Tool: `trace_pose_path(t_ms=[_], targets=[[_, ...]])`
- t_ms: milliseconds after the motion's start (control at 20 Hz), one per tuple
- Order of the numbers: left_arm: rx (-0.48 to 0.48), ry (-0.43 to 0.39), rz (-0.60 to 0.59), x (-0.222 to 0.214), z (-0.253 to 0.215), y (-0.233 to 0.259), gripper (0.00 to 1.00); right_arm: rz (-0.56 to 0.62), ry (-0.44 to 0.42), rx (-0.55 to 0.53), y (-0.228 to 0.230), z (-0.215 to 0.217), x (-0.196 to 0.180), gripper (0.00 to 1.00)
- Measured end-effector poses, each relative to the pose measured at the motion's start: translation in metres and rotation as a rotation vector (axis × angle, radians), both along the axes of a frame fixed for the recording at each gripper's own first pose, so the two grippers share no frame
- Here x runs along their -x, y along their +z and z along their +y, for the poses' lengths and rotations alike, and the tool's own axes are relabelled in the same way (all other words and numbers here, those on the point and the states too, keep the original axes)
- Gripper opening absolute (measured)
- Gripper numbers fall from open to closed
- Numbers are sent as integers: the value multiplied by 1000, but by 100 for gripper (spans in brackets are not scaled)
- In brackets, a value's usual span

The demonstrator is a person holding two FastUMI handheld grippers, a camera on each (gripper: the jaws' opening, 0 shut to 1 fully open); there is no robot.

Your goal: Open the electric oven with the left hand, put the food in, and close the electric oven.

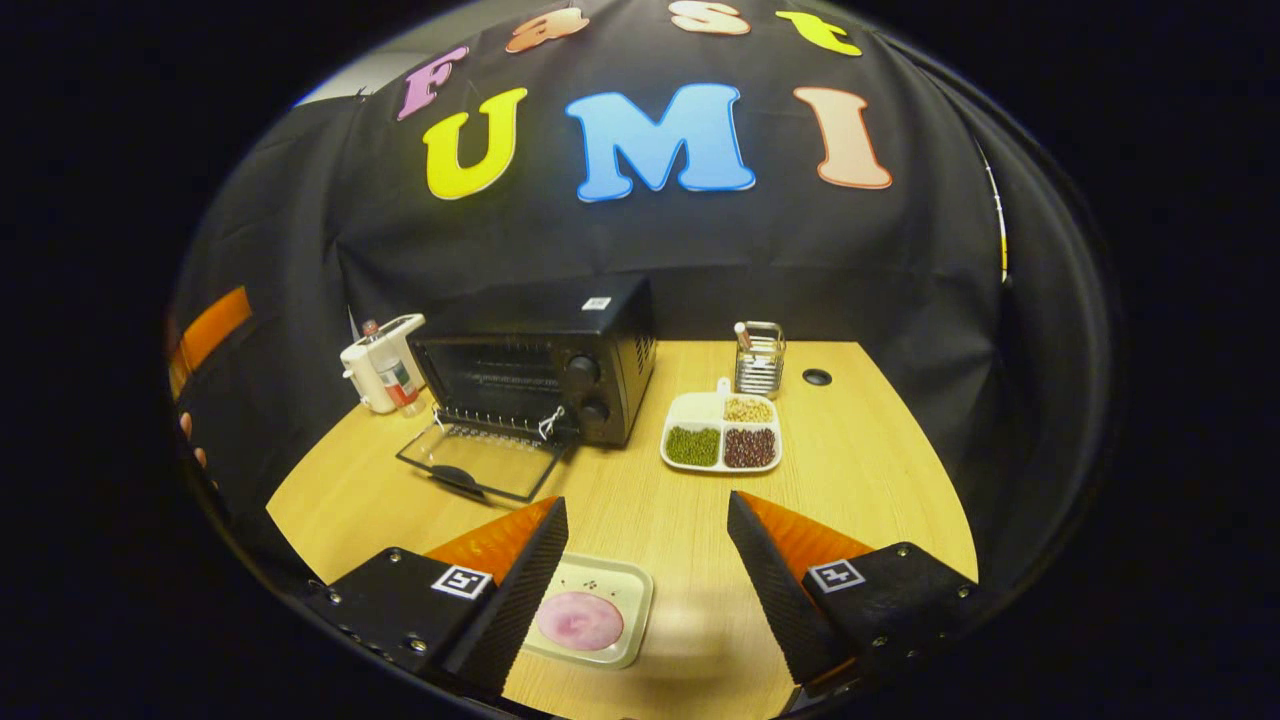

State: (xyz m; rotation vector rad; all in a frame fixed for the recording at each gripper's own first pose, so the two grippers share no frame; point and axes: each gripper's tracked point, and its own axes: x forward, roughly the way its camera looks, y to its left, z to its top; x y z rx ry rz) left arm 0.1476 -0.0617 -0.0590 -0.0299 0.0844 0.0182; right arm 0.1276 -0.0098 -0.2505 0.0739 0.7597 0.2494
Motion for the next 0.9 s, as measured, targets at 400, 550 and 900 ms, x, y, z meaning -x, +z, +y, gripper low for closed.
trace_pose_path(t_ms=[400,550,900], targets=[[-23,92,-21,38,19,20,100,204,57,-27,-66,10,33,94],[-31,121,-5,52,22,14,100,280,80,-9,-90,10,46,93],[-47,169,-5,65,35,20,100,383,109,38,-128,13,55,71]])
